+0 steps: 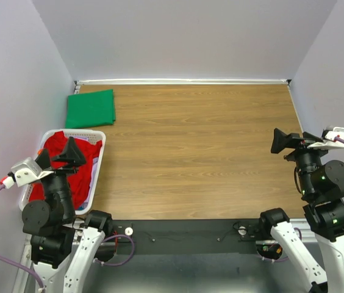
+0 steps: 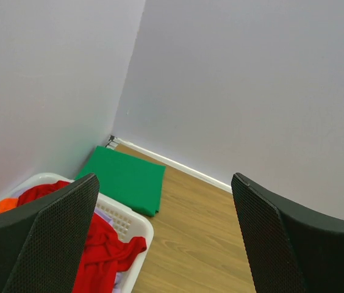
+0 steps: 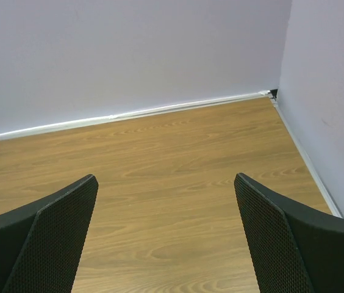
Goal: Fold and stack the t-shirts
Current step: Grab the tshirt from the pile
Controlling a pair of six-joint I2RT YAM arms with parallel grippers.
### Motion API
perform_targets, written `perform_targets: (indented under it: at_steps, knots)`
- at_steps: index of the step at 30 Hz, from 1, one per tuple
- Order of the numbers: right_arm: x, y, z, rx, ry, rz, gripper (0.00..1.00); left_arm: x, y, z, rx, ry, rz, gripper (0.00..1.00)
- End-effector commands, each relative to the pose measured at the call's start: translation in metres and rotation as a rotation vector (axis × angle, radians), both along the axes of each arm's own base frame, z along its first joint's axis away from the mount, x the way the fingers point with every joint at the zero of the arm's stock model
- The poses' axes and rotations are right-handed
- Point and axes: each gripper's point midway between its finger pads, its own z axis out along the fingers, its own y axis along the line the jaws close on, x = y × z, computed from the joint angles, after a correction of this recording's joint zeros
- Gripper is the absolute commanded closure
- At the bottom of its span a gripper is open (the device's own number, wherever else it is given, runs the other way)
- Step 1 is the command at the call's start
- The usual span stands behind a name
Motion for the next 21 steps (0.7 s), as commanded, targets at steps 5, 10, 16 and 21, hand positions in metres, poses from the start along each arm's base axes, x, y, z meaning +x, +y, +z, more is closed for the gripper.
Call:
perform_targets:
  at_steps: [5, 10, 16, 21]
  knots:
    - [0.002, 0.014, -0.001, 0.015, -0.011, 0.072, 0.00, 0.011, -0.002, -0.004, -0.012, 0.011, -0.001, 0.03]
    - [0.011, 0.030, -0.014, 0.050, 0.037, 0.140, 0.00, 0.031, -0.008, -0.018, -0.049, 0.071, -0.011, 0.04]
    - [0.020, 0.056, -0.033, 0.084, 0.119, 0.260, 0.00, 0.081, -0.009, -0.082, -0.160, 0.371, 0.088, 0.03]
    - [0.019, 0.072, -0.045, 0.107, 0.157, 0.339, 0.00, 0.123, -0.016, -0.130, -0.187, 0.561, 0.149, 0.01]
